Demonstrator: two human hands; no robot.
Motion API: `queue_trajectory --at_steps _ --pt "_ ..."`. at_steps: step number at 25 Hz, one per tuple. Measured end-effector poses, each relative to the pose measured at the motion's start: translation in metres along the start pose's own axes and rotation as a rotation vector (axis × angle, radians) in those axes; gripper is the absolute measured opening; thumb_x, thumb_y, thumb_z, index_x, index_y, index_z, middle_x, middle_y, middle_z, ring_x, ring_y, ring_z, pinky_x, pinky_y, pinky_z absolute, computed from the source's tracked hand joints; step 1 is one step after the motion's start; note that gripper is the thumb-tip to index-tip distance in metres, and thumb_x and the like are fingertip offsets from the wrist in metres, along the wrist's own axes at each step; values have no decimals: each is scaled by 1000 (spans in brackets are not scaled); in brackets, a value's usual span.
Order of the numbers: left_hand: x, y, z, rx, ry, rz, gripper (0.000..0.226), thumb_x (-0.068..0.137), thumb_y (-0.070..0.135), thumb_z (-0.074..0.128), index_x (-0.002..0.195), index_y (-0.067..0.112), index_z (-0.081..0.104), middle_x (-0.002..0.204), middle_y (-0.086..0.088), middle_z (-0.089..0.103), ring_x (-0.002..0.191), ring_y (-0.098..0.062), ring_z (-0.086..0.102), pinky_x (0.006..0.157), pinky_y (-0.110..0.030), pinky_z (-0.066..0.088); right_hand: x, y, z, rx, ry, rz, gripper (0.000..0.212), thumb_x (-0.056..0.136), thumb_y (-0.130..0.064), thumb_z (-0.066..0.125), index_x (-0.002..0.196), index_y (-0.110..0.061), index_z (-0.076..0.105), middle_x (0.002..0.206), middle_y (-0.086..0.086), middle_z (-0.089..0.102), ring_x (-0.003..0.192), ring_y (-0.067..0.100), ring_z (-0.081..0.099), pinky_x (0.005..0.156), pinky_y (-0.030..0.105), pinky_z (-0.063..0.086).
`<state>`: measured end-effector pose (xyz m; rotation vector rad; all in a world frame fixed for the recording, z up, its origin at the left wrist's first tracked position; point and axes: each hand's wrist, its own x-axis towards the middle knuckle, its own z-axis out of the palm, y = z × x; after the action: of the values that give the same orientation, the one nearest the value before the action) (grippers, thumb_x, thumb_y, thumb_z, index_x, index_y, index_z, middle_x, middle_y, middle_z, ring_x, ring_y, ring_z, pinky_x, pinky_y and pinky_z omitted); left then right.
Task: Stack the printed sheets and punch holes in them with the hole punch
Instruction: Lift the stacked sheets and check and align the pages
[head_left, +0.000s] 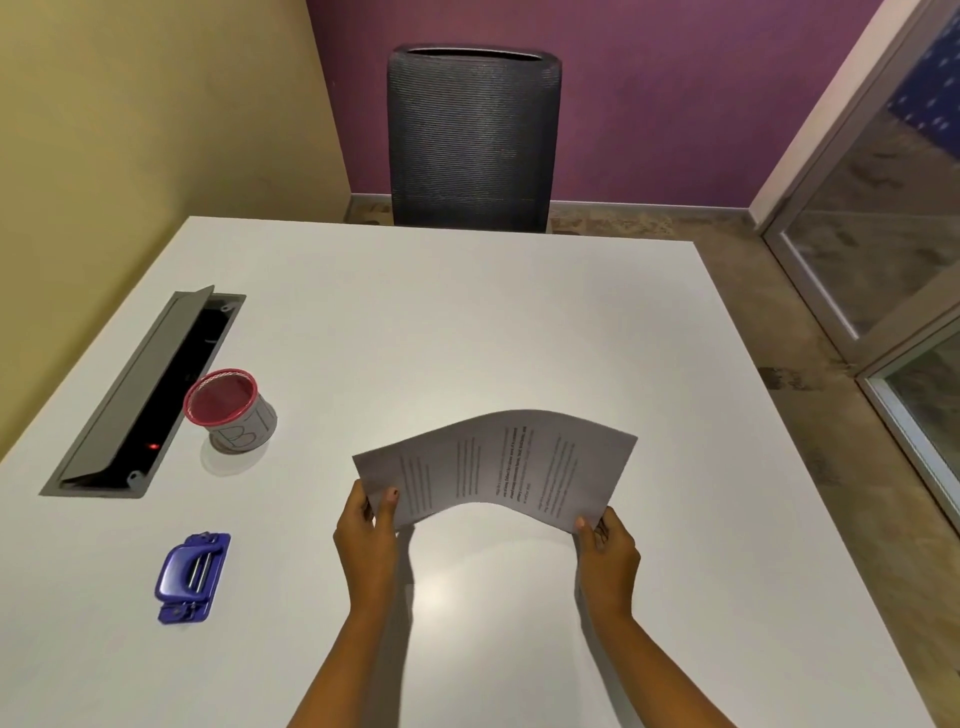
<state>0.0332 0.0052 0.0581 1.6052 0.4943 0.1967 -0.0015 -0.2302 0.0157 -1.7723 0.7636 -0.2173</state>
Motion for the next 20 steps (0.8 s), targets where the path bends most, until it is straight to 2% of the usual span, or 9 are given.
queue_trajectory --at_steps 3,5,8,10,13,15,17,18,20 --pt "2 -3 -1 60 -10 -11 18 93 9 58 106 19 64 94 7 69 90 -10 64 73 -18 46 -1 4 -3 -18 -1 33 25 93 -11 58 117 -4 64 107 12 70 99 30 66 84 32 52" --pt "4 2 -2 89 -5 17 18 93 9 58 102 24 65 91 13 68 86 -6 64 69 -15 47 1 3 -8 -4 -6 42 19 94 -13 58 111 -6 65 104 12 71 97 30 67 79 29 52" --pt "9 13 -7 148 20 43 25 91 11 61 84 35 64 79 15 68 72 -7 65 57 -15 48 4 -5 -17 95 -33 75 13 94 -19 59 101 -10 65 101 8 72 95 24 69 71 20 52" --pt "13 19 -10 174 45 36 26 90 11 62 80 35 63 74 15 68 68 -11 63 56 -21 47 3 -12 -22 206 -57 145 16 93 -23 60 104 -12 66 102 6 73 97 23 69 77 26 54" --pt "17 25 -12 125 67 -11 16 89 11 63 92 27 67 79 7 69 73 -18 64 65 -29 50 -2 -22 -20 461 -134 271 28 92 -22 62 119 -12 62 112 9 71 105 25 67 86 33 54" --pt "15 27 -11 65 83 -47 16 90 11 62 101 22 67 86 3 69 74 -18 65 65 -26 50 -9 -31 -13 749 -223 360 37 94 -18 58 129 -8 55 124 14 66 115 27 63 90 33 56" --pt "9 28 -7 -3 82 -94 12 92 11 61 96 21 67 85 4 70 74 -19 67 59 -22 49 -19 -40 -3 1032 -314 445 40 94 -15 55 133 -6 51 132 17 61 122 28 59 92 34 56" --pt "4 27 -3 -40 73 -132 11 92 12 61 91 22 66 83 6 70 72 -17 68 55 -19 49 -23 -44 3 1108 -356 465 41 92 -14 55 132 -7 51 132 18 60 122 28 59 92 35 56" --pt "-8 23 3 -126 43 -221 15 93 14 60 87 27 66 82 7 71 67 -12 70 52 -18 51 -31 -49 15 1070 -433 444 43 89 -15 59 131 -12 51 130 15 63 119 26 62 89 34 57"
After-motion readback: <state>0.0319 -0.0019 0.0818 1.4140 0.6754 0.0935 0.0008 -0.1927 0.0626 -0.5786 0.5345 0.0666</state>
